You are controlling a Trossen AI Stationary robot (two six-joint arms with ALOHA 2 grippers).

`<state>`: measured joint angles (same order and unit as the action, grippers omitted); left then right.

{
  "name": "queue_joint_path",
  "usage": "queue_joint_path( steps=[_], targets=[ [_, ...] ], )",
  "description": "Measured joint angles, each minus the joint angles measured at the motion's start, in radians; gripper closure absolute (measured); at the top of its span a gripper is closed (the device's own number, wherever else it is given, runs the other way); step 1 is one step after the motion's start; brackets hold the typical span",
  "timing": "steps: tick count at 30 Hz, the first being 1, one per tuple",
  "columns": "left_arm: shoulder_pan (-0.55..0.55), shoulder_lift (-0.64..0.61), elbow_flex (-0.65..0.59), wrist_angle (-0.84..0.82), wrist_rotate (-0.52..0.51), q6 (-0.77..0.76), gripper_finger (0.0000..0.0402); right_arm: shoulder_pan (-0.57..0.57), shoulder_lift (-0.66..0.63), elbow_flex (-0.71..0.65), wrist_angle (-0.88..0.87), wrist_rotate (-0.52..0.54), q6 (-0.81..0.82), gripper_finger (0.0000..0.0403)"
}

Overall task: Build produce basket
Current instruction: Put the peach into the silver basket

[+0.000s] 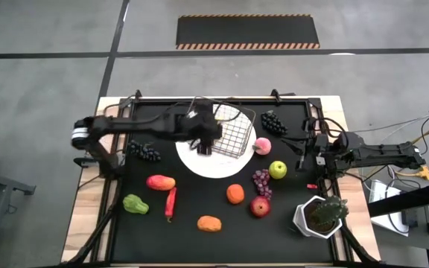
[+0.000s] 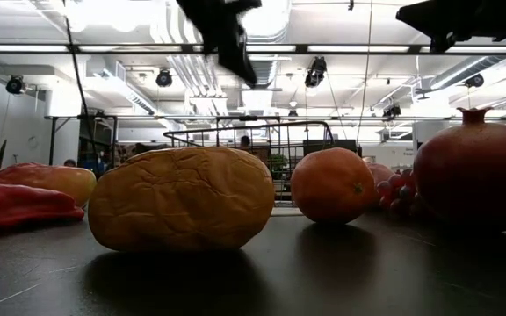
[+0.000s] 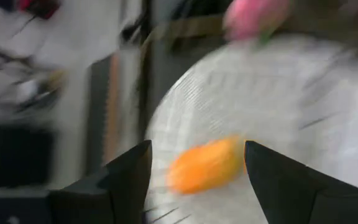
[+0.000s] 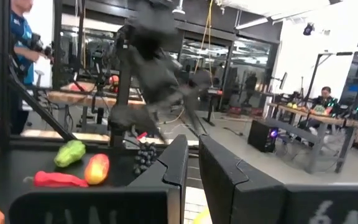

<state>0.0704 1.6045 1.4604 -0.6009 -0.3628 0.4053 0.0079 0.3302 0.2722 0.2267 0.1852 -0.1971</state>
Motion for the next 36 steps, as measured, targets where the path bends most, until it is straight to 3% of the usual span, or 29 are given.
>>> queue_joint_path(
  steps=[3, 9, 16, 21, 30, 36],
  targets=[
    [-0.092, -0.072, -0.055, 0.075, 0.095, -0.059, 0.0164, 0.0, 0.0, 0.0, 0.001, 0.0, 0.057, 0.0371],
    [-0.224, -0.212, -0.282, 0.434, 0.097, 0.026, 0.0164, 0.0, 0.0, 0.0, -0.005, -0.001, 0.149, 0.0371],
    [-0.241, -0.33, -0.589, 0.894, 0.094, 0.139, 0.0164, 0.001, 0.0, 0.0, -0.008, 0.0, 0.184, 0.0371],
    [-0.233, -0.379, -0.733, 1.151, 0.093, 0.245, 0.0164, 0.001, 0.004, 0.0, 0.023, -0.001, 0.299, 0.0371],
    [-0.222, -0.471, -0.838, 1.324, 0.061, 0.319, 0.0164, 0.001, 0.126, 0.005, 0.221, -0.009, 0.357, 0.0371],
    [-0.22, -0.508, -0.854, 1.327, -0.029, 0.308, 0.0164, 0.001, 0.246, 0.077, 0.177, -0.009, 0.354, 0.0371]
  ],
)
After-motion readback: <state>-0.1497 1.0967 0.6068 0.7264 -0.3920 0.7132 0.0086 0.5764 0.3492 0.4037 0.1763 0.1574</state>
